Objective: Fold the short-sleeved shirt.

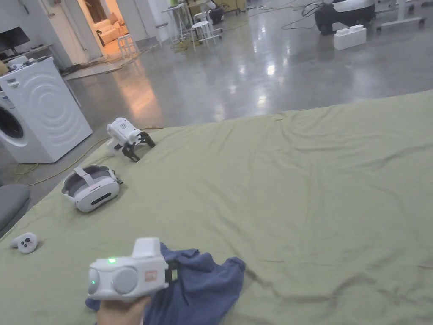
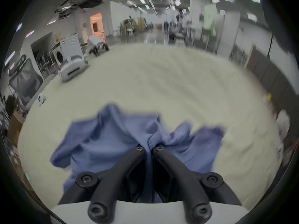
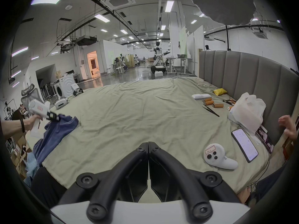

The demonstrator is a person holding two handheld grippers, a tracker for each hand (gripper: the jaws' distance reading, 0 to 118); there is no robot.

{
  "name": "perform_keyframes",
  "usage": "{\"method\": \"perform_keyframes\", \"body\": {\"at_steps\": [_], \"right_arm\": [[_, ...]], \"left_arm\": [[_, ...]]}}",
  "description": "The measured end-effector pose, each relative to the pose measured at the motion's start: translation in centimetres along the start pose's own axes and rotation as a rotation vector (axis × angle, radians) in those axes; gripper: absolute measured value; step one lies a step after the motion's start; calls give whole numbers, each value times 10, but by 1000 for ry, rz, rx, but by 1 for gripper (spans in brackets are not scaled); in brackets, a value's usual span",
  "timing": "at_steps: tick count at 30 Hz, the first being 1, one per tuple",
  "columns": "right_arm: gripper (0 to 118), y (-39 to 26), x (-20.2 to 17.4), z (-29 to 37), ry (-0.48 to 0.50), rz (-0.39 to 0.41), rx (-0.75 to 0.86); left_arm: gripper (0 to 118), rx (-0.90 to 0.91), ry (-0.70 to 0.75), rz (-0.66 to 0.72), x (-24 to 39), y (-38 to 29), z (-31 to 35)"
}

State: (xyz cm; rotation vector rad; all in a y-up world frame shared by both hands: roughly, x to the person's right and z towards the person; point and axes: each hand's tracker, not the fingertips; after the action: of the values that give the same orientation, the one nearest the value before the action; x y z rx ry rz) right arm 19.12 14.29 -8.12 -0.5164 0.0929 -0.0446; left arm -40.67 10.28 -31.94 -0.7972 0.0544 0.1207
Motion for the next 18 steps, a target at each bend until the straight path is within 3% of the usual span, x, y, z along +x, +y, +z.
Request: {"method": "perform_keyframes", "body": {"at_steps": [4,8,16,18], "right_arm": [[0,-2,12,17,-18,-36,30],[0,-5,25,34,-52,-81,59],[0,-11,43,64,-111,-67,89],[0,-11,49,72,-126,-73,88]], "left_arm": [[0,149,-120,-82,66,55,26],[0,170,-333,-217,181,73,34],[0,-64,-809,-492,428,-84,24],[0,-128,-925,-498,473,-128,30]]}}
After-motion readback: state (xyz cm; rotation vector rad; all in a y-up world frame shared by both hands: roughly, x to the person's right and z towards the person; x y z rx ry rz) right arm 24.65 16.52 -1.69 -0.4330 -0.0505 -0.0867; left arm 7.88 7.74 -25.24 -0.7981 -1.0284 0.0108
